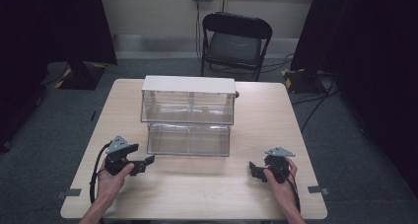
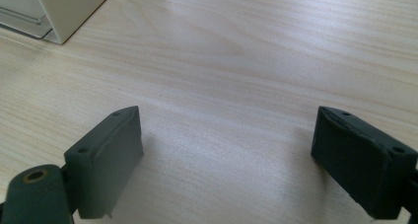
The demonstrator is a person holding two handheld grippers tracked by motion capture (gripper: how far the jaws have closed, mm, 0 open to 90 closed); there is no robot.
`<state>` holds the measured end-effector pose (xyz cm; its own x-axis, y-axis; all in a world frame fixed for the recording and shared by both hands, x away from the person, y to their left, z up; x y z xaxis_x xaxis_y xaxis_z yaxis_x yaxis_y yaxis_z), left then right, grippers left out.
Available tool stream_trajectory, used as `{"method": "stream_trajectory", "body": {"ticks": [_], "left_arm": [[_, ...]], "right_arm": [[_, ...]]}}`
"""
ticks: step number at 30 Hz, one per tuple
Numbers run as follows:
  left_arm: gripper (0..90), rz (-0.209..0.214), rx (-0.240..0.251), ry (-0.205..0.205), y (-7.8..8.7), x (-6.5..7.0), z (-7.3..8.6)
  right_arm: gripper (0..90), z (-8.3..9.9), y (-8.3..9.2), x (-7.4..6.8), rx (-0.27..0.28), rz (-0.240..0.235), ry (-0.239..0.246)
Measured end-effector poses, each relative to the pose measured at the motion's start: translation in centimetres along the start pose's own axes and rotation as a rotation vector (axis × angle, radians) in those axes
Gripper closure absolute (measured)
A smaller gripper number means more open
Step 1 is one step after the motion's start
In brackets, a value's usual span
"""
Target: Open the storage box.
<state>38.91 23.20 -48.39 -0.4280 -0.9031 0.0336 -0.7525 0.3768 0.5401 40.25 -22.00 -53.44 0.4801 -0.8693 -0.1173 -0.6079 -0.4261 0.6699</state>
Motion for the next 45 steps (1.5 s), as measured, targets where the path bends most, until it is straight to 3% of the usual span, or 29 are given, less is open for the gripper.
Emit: {"method": "stream_trajectory", "body": {"ticks": [3, 14, 31, 45], "left_arm": [[16.7, 0.004, 0.016, 0.014, 0.1, -0.1, -0.2], [16.6, -0.009, 0.004, -0.007, 0.0, -0.1, -0.3], [16.0, 0.006, 0.020, 0.011, 0.1, 0.4, -1.1], [15.9, 0.008, 0.017, -0.013, 0.1, 0.5, -1.4]], "right_arm": [[11.4, 0.0, 0.0, 0.0, 0.000, 0.000, 0.000], [10.9, 0.0, 0.0, 0.0, -0.001, -0.002, 0.001], [10.4, 0.0, -0.1, 0.0, -0.003, -0.002, 0.003], [10.4, 0.0, -0.1, 0.0, -0.003, -0.002, 0.003]]}}
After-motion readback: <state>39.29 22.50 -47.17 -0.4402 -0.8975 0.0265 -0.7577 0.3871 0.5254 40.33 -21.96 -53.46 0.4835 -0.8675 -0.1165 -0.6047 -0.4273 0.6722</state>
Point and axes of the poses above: each handheld gripper's, and its own axes: y roughly backward along the jaws, z roughly out of its underside, x roughly to its right, the point moved 5 cm from there along -y, roughly forward along the jaws, and after that the axes turned 11 degrees about -z, right-handed, at the moved point
